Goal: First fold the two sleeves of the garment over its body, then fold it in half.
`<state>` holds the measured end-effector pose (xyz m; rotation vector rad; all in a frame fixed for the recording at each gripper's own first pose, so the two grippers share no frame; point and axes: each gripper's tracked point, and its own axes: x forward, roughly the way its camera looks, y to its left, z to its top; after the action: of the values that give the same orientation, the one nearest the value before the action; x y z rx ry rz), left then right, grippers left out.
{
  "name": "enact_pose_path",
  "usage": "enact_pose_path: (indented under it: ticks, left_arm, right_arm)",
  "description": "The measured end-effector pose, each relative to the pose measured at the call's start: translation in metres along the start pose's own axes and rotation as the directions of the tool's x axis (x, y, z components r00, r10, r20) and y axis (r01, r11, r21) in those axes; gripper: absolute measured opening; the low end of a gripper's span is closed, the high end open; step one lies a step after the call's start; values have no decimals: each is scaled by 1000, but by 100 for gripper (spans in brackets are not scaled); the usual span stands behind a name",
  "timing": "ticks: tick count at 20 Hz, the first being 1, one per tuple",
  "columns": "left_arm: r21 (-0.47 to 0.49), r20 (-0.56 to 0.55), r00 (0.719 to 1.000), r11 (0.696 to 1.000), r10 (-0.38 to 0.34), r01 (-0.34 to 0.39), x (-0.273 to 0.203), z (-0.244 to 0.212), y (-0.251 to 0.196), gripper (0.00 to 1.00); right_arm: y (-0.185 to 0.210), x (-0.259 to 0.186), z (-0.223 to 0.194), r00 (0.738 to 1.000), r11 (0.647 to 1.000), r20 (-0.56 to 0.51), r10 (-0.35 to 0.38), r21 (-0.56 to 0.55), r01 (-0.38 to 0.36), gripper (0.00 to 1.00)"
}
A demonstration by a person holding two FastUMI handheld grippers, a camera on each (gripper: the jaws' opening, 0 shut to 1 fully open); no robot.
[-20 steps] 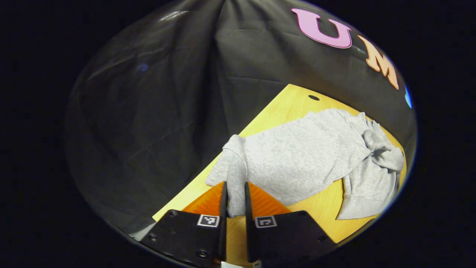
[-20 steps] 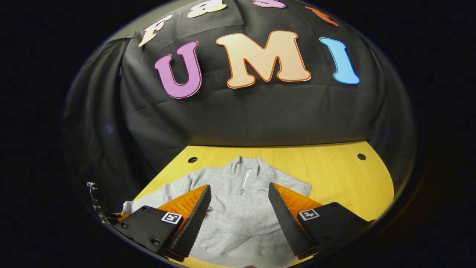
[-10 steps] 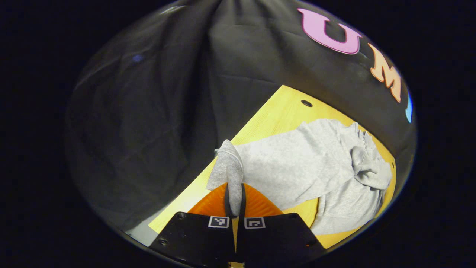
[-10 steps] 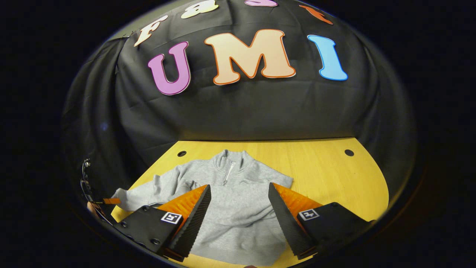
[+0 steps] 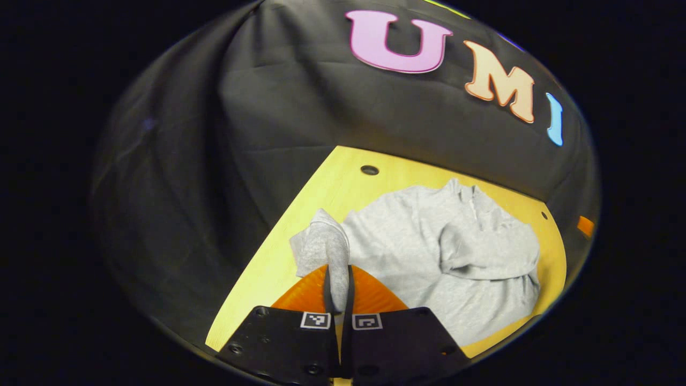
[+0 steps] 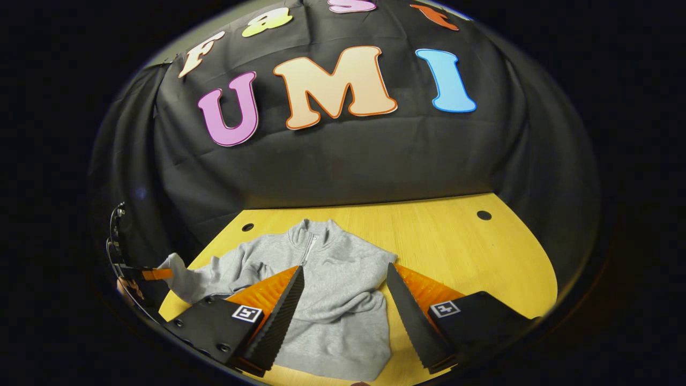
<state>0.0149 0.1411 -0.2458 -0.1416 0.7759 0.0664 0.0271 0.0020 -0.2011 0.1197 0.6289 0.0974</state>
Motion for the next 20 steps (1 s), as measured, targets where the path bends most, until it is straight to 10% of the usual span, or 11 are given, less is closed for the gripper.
enact_pose_path:
  ticks: [20]
  left_arm:
    - [222,17,912,891,-409,396,7,53,-267,0]
  right_arm:
    - [-49,-50,-12,998,997,19,-58,45,57,94]
